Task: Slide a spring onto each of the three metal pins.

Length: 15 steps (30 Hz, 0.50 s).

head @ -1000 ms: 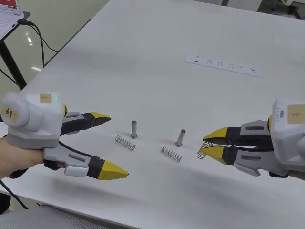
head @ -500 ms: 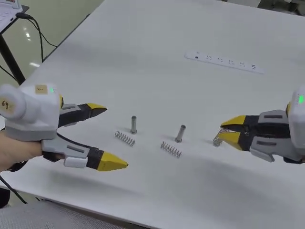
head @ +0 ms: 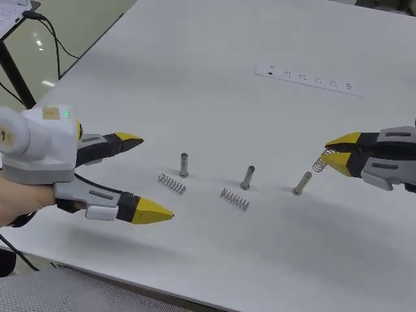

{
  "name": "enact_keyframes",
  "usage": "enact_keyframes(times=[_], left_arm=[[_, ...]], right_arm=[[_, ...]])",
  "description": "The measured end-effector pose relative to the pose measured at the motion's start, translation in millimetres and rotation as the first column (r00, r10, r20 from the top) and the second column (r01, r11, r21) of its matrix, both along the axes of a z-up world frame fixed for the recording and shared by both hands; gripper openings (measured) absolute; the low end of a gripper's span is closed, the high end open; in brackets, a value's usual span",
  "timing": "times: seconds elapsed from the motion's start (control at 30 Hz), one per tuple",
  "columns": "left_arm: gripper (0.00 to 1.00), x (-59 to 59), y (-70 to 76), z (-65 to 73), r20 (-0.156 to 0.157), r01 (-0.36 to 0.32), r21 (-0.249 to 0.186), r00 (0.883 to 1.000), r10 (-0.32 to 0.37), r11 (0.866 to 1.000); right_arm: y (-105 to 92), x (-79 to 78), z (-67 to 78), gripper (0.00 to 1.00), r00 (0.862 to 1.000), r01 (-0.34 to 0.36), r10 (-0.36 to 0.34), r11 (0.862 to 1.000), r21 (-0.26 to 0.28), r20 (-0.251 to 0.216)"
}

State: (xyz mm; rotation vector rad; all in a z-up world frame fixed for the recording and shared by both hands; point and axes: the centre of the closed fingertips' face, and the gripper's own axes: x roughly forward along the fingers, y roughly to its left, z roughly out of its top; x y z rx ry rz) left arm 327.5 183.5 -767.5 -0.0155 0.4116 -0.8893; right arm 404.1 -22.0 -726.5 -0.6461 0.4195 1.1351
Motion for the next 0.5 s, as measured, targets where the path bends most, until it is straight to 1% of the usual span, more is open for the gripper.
enact_keyframes(times=[0.3,0.43,0.5], left_arm=[[0.98,-0.2,2.1,0.0,-0.003,-0.011,-0.003,1.0,0.011,1.0],[0.98,-0.5,2.3,-0.1,-0.002,-0.012,-0.002,1.0,0.012,1.0],[0.98,-0.2,2.4,-0.2,-0.004,-0.015,-0.005,1.0,0.015,1.0]], right_arm=[[-2.0,8.3,-10.2,0.07,0.999,0.021,-0.022,1.0,-0.004,-0.025],[-1.6,9.6,-14.0,0.07,0.999,0.03,-0.029,1.0,0.003,-0.045],[-1.3,10.5,-16.1,0.07,0.998,0.032,-0.032,0.999,0.001,-0.045]])
